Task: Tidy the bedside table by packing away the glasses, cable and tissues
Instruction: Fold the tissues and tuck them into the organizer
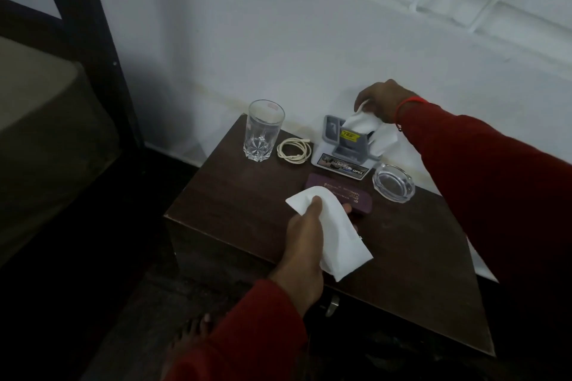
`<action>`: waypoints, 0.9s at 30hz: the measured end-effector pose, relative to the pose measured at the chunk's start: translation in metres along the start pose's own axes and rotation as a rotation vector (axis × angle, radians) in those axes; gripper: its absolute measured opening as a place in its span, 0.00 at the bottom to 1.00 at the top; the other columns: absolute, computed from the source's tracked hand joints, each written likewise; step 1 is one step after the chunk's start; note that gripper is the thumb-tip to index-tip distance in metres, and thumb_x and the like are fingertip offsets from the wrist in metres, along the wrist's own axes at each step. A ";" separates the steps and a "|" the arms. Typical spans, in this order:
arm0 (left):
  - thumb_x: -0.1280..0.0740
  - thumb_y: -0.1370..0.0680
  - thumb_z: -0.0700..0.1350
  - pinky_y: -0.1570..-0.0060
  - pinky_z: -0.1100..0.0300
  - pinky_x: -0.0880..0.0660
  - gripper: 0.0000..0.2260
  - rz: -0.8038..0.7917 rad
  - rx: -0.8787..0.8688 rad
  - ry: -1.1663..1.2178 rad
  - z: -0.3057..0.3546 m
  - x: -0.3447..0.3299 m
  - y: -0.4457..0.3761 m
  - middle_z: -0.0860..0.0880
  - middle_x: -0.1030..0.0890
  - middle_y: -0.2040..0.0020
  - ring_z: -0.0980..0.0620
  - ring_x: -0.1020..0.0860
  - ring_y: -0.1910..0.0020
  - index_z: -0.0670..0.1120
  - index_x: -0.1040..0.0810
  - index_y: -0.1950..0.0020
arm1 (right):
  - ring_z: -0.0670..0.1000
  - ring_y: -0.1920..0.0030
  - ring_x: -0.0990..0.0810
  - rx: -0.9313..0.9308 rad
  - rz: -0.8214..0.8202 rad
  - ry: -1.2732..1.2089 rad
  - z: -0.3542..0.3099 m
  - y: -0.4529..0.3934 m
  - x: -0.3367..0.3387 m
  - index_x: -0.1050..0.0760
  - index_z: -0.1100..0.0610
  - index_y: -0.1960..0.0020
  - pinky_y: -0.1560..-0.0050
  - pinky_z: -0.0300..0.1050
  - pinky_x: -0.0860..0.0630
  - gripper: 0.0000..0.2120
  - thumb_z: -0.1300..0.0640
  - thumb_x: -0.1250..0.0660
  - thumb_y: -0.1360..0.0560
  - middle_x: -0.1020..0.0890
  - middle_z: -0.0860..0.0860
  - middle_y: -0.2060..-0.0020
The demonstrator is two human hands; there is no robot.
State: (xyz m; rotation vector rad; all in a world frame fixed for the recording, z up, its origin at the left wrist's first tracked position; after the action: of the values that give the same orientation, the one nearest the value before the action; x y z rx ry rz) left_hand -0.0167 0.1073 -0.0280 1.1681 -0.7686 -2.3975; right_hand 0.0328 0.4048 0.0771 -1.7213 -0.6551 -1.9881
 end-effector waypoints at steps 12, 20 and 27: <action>0.35 0.19 0.56 0.39 0.38 0.23 0.19 0.054 -0.020 0.026 0.008 0.002 -0.004 0.40 0.15 0.44 0.36 0.18 0.44 0.43 0.20 0.37 | 0.61 0.36 0.28 -0.198 0.291 0.061 -0.027 0.022 -0.015 0.31 0.47 0.30 0.35 0.59 0.40 0.19 0.50 0.39 0.20 0.22 0.56 0.38; 0.37 0.19 0.55 0.35 0.46 0.26 0.20 0.013 -0.120 0.115 0.029 -0.002 0.006 0.43 0.18 0.42 0.43 0.20 0.42 0.44 0.24 0.32 | 0.38 0.55 0.15 -0.181 -0.078 -1.254 -0.103 0.188 -0.041 0.21 0.50 0.42 0.57 0.31 0.21 0.15 0.48 0.29 0.27 0.13 0.44 0.52; 0.34 0.19 0.49 0.42 0.45 0.22 0.16 0.033 -0.247 -0.012 0.023 -0.008 0.014 0.43 0.17 0.41 0.42 0.19 0.43 0.47 0.24 0.32 | 0.55 0.50 0.16 -0.337 0.136 -1.618 -0.107 0.231 -0.070 0.15 0.54 0.53 0.44 0.57 0.21 0.05 0.59 0.30 0.24 0.13 0.56 0.50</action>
State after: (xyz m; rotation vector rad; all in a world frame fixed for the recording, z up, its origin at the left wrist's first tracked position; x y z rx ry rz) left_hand -0.0289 0.1077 -0.0031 1.0342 -0.4736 -2.3914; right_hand 0.0964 0.1568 0.0122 -3.2377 -0.5563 -0.1983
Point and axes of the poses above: each hand's wrist, its own y-axis away from the middle knuckle, its own x-axis out of the back of the hand, z = x × y, the point moved 4 cm from there along -y, towards the middle knuckle
